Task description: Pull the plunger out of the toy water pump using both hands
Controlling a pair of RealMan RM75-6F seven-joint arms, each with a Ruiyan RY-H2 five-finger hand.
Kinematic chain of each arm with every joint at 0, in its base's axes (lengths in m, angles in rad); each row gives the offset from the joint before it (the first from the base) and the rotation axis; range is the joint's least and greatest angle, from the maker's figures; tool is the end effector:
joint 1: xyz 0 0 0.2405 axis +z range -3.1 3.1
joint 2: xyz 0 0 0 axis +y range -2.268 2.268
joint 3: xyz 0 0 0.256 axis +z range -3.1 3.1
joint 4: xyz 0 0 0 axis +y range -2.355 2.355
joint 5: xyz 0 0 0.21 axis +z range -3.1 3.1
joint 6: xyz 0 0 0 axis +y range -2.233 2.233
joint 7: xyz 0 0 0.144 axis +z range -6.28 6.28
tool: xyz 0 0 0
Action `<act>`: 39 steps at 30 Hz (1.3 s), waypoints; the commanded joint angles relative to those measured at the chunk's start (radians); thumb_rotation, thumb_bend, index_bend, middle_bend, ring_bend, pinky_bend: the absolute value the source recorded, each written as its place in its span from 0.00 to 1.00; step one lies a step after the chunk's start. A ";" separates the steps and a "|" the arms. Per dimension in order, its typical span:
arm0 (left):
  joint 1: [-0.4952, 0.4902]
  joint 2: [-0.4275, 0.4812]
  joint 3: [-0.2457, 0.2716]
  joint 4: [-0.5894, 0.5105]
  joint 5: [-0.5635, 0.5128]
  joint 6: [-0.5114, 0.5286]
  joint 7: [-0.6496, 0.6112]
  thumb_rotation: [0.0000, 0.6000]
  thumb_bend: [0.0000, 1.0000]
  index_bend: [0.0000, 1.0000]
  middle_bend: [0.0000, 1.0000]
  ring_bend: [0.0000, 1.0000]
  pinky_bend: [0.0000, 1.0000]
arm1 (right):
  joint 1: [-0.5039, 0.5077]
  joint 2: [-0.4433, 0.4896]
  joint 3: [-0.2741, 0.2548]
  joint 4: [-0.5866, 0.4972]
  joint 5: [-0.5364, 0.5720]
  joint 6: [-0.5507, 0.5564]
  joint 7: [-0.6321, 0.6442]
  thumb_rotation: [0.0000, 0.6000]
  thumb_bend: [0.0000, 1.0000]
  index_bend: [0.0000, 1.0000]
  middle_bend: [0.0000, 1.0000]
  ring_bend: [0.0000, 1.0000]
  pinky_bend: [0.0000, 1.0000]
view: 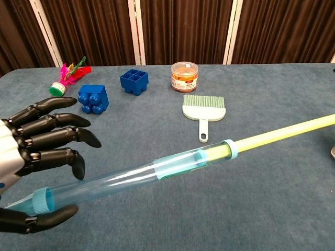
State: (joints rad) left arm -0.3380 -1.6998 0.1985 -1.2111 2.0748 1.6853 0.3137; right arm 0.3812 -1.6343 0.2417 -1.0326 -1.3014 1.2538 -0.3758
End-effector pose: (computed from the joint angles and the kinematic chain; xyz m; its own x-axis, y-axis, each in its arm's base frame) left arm -0.1880 0.1533 -0.0171 0.3733 -0.2161 0.9022 0.5252 -0.7524 -0.3976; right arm -0.3121 -0.3147 0.0515 0.6804 0.0373 0.7319 -0.7328 0.0497 0.6787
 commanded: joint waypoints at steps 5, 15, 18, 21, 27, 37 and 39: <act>0.020 0.020 0.013 0.002 0.026 0.031 -0.010 1.00 0.56 0.67 0.27 0.16 0.07 | 0.010 0.011 0.015 0.026 0.027 -0.012 0.023 1.00 0.41 0.72 0.10 0.00 0.00; 0.029 0.002 -0.001 0.036 0.038 0.039 -0.030 1.00 0.56 0.67 0.28 0.16 0.07 | 0.010 0.031 0.011 0.023 0.038 -0.012 0.055 1.00 0.41 0.71 0.10 0.00 0.00; 0.023 -0.010 -0.014 0.047 0.034 0.030 -0.035 1.00 0.54 0.62 0.29 0.16 0.07 | 0.007 0.032 0.003 0.017 0.032 -0.006 0.055 1.00 0.41 0.71 0.10 0.00 0.00; 0.015 -0.018 -0.036 0.062 0.012 0.013 -0.041 1.00 0.48 0.45 0.27 0.16 0.07 | 0.005 0.033 -0.002 0.011 0.026 0.007 0.054 1.00 0.40 0.66 0.09 0.00 0.00; 0.016 -0.007 -0.056 0.064 -0.013 0.032 -0.086 1.00 0.35 0.23 0.24 0.16 0.07 | -0.008 0.097 -0.038 -0.052 0.020 -0.018 0.013 1.00 0.24 0.11 0.00 0.00 0.00; 0.047 0.088 -0.071 -0.011 -0.108 0.017 -0.135 1.00 0.18 0.15 0.13 0.12 0.07 | -0.065 0.303 -0.164 -0.376 0.072 -0.120 -0.209 1.00 0.00 0.00 0.00 0.00 0.00; 0.052 0.107 -0.071 -0.028 -0.119 0.019 -0.153 1.00 0.16 0.14 0.11 0.12 0.07 | -0.074 0.335 -0.184 -0.438 0.081 -0.132 -0.228 1.00 0.00 0.00 0.00 0.00 0.00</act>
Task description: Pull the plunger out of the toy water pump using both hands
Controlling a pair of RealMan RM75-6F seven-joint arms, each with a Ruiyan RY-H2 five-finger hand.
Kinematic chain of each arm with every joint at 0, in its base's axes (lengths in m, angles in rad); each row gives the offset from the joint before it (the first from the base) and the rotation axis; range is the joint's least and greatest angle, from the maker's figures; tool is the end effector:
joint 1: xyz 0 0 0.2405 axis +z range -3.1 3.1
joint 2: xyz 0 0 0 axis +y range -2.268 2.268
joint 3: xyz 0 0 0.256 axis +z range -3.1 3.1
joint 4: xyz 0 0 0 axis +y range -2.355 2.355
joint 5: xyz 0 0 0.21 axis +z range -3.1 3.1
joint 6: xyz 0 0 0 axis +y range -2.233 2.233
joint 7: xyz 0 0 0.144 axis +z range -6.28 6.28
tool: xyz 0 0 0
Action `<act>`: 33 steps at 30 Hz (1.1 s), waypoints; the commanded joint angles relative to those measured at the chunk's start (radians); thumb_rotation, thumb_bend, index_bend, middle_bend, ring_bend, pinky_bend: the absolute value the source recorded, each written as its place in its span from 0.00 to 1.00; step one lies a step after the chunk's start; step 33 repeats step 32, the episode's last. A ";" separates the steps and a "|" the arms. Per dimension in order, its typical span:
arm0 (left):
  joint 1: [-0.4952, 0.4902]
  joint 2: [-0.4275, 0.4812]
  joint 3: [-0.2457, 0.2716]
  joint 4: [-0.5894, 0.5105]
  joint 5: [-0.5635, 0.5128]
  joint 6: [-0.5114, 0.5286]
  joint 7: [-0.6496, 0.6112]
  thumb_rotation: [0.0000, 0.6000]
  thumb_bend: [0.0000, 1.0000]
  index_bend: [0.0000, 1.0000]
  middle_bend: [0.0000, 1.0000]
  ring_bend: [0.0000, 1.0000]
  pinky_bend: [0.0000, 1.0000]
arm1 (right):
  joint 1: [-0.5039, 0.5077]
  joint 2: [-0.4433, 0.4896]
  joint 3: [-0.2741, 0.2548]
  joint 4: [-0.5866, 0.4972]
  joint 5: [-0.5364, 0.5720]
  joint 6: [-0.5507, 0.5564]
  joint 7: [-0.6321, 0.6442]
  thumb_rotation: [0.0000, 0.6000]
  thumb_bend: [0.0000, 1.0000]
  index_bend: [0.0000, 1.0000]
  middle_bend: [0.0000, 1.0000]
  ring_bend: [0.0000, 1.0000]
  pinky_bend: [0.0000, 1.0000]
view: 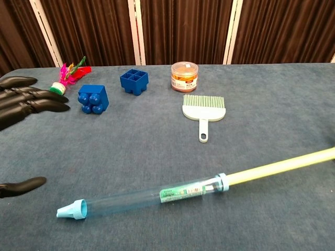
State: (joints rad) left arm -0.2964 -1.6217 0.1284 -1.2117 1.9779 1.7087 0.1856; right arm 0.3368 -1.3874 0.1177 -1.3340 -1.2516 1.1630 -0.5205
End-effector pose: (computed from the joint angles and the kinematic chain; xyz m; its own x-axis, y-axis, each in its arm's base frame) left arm -0.2170 0.1756 0.0140 0.3627 -0.1986 0.9105 0.6518 -0.6443 -0.4002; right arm -0.3224 -0.2761 0.0764 0.7611 -0.1557 0.6296 -0.6431 -0.0547 0.7639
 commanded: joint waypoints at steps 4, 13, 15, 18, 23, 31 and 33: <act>0.026 0.067 -0.001 -0.045 -0.039 0.020 -0.082 1.00 0.15 0.13 0.11 0.11 0.07 | -0.053 0.169 -0.109 -0.279 0.023 -0.044 -0.101 1.00 0.00 0.00 0.00 0.00 0.00; 0.056 0.158 -0.019 -0.092 -0.155 -0.041 -0.103 1.00 0.15 0.13 0.10 0.11 0.07 | -0.175 0.168 -0.140 -0.327 -0.270 0.305 0.015 1.00 0.00 0.00 0.00 0.00 0.00; 0.059 0.196 -0.027 -0.140 -0.212 -0.100 -0.060 1.00 0.15 0.12 0.10 0.11 0.07 | -0.212 0.165 -0.143 -0.309 -0.306 0.385 0.054 1.00 0.00 0.00 0.00 0.00 0.00; 0.060 0.236 -0.035 -0.201 -0.273 -0.161 -0.026 1.00 0.15 0.09 0.08 0.11 0.07 | -0.250 0.177 -0.141 -0.306 -0.310 0.445 0.107 1.00 0.00 0.00 0.00 0.00 0.00; 0.056 0.302 -0.055 -0.284 -0.340 -0.220 -0.020 1.00 0.12 0.08 0.08 0.11 0.07 | -0.326 0.200 -0.113 -0.233 -0.282 0.566 0.252 1.00 0.01 0.00 0.00 0.00 0.00; 0.082 0.313 -0.086 -0.281 -0.336 -0.161 -0.025 1.00 0.10 0.08 0.08 0.11 0.07 | -0.349 0.234 -0.110 -0.186 -0.324 0.591 0.440 1.00 0.01 0.00 0.00 0.00 0.00; 0.084 0.317 -0.082 -0.284 -0.336 -0.166 -0.010 1.00 0.10 0.09 0.07 0.10 0.07 | -0.351 0.237 -0.109 -0.190 -0.321 0.586 0.445 1.00 0.00 0.00 0.00 0.00 0.00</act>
